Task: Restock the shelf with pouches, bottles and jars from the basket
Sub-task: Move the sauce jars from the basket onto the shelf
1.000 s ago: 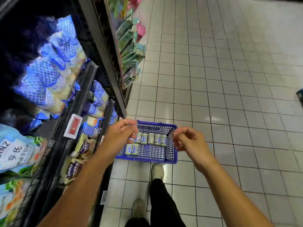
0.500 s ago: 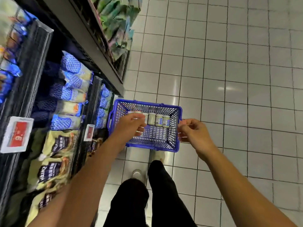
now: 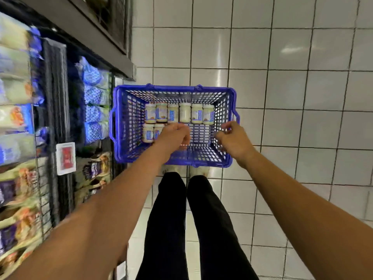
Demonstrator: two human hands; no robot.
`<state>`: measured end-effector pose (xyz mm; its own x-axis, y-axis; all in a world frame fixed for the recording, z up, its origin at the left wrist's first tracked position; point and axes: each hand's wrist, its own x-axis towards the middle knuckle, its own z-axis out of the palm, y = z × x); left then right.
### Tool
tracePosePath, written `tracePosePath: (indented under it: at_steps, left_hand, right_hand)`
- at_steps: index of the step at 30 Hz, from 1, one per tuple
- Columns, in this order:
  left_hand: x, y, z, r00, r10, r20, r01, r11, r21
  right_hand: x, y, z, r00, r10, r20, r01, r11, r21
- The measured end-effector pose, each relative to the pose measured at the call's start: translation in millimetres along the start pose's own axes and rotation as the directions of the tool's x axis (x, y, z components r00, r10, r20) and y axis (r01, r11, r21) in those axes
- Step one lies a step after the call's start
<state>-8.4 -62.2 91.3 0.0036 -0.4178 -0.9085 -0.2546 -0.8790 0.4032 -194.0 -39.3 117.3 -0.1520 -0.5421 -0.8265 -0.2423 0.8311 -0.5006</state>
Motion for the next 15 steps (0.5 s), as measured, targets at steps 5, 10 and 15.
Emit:
tracePosePath:
  at_steps: [5, 10, 15]
  left_hand:
    - [81, -19, 16, 0.999, -0.047, -0.005, 0.047, 0.999, 0.015]
    - [153, -36, 27, 0.999, -0.046, -0.022, 0.046, 0.999, 0.019]
    - [213, -39, 40, 0.998, -0.069, -0.001, 0.069, 0.998, -0.009]
  right_hand:
    - [78, 36, 26, 0.999, 0.036, -0.001, -0.036, 0.998, -0.053]
    - [153, 71, 45, 0.998, 0.057, 0.013, -0.055, 0.989, -0.138]
    - [215, 98, 61, 0.998, 0.067, 0.007, -0.065, 0.984, -0.164]
